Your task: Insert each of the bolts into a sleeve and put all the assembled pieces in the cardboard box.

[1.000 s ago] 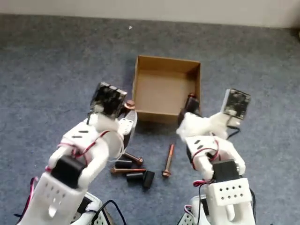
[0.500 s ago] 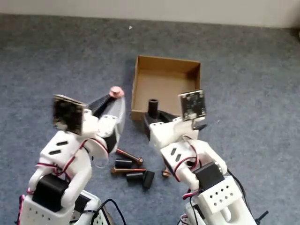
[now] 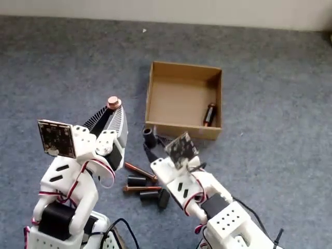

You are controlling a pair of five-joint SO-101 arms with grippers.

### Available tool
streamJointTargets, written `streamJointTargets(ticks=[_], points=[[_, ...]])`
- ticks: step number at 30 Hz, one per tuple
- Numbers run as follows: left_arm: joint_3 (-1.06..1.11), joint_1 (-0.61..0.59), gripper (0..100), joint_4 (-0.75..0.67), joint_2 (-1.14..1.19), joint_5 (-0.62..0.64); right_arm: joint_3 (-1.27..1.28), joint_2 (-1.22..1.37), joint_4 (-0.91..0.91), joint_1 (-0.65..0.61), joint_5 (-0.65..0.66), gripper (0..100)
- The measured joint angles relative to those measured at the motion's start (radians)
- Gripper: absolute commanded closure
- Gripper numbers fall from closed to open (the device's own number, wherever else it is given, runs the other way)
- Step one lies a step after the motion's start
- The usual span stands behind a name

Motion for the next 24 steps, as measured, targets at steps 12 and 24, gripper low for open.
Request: streamJointTargets(ticks=[12,24], points=[[0.14,0.071,100,-0.04,-0.183,0.003,0.049,0.0,-0.164,-0.068,0.02,99.4],[0.164,0.077,100,-0.041,-0.212,0.003,0.068,0.0,-0.23,-0.115,0.08,99.4]])
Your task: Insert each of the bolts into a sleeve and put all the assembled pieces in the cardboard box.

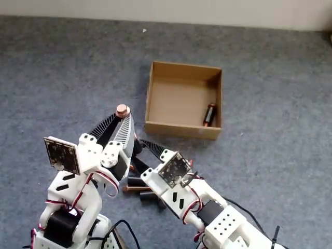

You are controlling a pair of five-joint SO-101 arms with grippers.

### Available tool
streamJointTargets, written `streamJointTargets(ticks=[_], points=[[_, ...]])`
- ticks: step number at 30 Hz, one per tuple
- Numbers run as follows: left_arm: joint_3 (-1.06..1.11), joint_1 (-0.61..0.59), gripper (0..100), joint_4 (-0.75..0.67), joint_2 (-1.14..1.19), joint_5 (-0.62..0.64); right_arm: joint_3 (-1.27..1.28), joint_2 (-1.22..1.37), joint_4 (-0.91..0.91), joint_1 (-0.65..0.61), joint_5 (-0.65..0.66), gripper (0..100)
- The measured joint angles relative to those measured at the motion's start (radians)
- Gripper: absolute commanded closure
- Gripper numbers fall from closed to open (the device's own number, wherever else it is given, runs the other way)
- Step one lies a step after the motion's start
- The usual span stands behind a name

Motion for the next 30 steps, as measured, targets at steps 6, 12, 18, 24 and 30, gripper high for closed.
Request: streamJointTargets(ticks=[6,12,18,24,30], points=[[0.0,0.002,100,0.0,0.0,0.0,0.0,0.0,0.0,0.0,0.023,99.4],[0.0,-0.035,100,0.0,-0.011,0.0,0.009,-0.098,0.0,0.003,0.023,99.4],[-0.002,-0.017,100,0.003,-0.014,0.003,0.02,-0.269,0.117,0.005,0.025,99.4],[-0.009,0.044,98,0.0,-0.015,-0.061,0.02,-0.33,0.155,0.005,0.025,99.4],[-0.015,0.084,84,0.034,-0.015,-0.115,0.02,-0.33,0.157,0.015,0.025,99.4]])
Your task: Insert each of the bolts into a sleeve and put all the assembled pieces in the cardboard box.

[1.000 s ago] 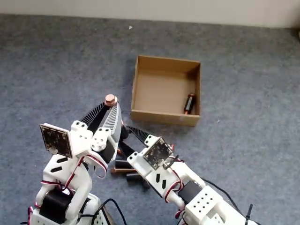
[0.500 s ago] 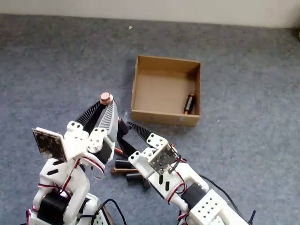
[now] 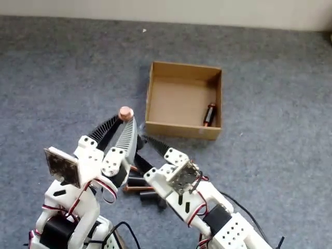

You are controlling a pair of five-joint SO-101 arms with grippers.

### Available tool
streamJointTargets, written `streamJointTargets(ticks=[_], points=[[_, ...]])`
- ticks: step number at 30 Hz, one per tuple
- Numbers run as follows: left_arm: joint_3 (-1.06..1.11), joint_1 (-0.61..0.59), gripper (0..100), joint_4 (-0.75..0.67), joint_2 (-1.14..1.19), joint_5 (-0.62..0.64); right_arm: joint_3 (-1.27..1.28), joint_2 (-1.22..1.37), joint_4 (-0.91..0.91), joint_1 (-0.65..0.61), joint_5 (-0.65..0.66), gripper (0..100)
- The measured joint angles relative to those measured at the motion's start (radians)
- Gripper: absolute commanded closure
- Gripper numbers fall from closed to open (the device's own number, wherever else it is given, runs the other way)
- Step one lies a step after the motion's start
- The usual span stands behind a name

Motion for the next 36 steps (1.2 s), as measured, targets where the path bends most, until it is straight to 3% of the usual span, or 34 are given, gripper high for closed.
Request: streamJointTargets(ticks=[4,10,16,21,25,30,36], points=[[0.025,0.012,83,0.075,0.012,-0.008,0.002,-0.029,-0.003,0.044,-0.009,99.4],[0.023,0.02,79,0.089,0.003,-0.018,0.002,-0.041,-0.005,0.129,-0.141,99.4],[-0.017,0.017,79,0.198,0.009,-0.103,0.002,-0.041,-0.005,0.193,-0.166,99.4],[-0.075,0.006,90,0.282,0.003,-0.163,0.002,-0.043,0.035,0.247,-0.166,99.4],[-0.037,-0.081,100,0.284,0.003,-0.241,0.002,-0.043,0.157,0.259,-0.166,99.4],[0.114,-0.141,99,0.284,0.005,-0.328,0.002,-0.044,0.265,0.265,-0.169,99.4],[0.261,-0.316,99,0.284,0.012,-0.347,-0.008,-0.044,0.298,0.302,-0.169,99.4]])
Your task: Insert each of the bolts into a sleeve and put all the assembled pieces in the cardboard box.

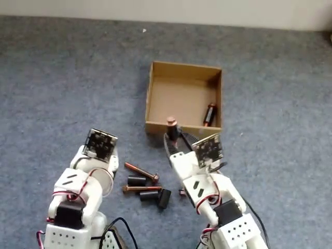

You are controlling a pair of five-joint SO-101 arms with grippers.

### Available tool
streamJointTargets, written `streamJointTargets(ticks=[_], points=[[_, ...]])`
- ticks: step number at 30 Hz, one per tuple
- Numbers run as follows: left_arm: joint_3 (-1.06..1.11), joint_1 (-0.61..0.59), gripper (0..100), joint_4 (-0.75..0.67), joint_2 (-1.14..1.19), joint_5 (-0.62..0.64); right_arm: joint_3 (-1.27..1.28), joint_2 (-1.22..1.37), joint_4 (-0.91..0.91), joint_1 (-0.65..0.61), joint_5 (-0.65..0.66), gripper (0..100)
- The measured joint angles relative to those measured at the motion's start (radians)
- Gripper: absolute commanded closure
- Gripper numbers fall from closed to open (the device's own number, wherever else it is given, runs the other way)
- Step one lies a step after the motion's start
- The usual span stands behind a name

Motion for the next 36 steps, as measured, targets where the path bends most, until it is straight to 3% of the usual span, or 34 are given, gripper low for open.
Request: streamJointTargets(ticks=[5,11,18,27,36], points=[[0.1,-0.097,99,0.0,0.0,-0.002,-0.115,0.049,0.0,0.063,0.0,99.4],[0.143,-0.14,99,-0.046,0.0,-0.002,-0.354,0.361,-0.014,0.071,0.0,99.4],[0.143,-0.158,99,-0.051,0.002,-0.002,-0.528,0.839,-0.259,0.155,0.0,99.4],[0.143,-0.158,99,-0.051,0.002,-0.002,-0.552,1.335,-0.496,0.181,0.0,99.4],[0.143,-0.158,99,-0.051,0.002,-0.002,-0.684,1.464,-0.405,0.233,-0.002,99.1]])
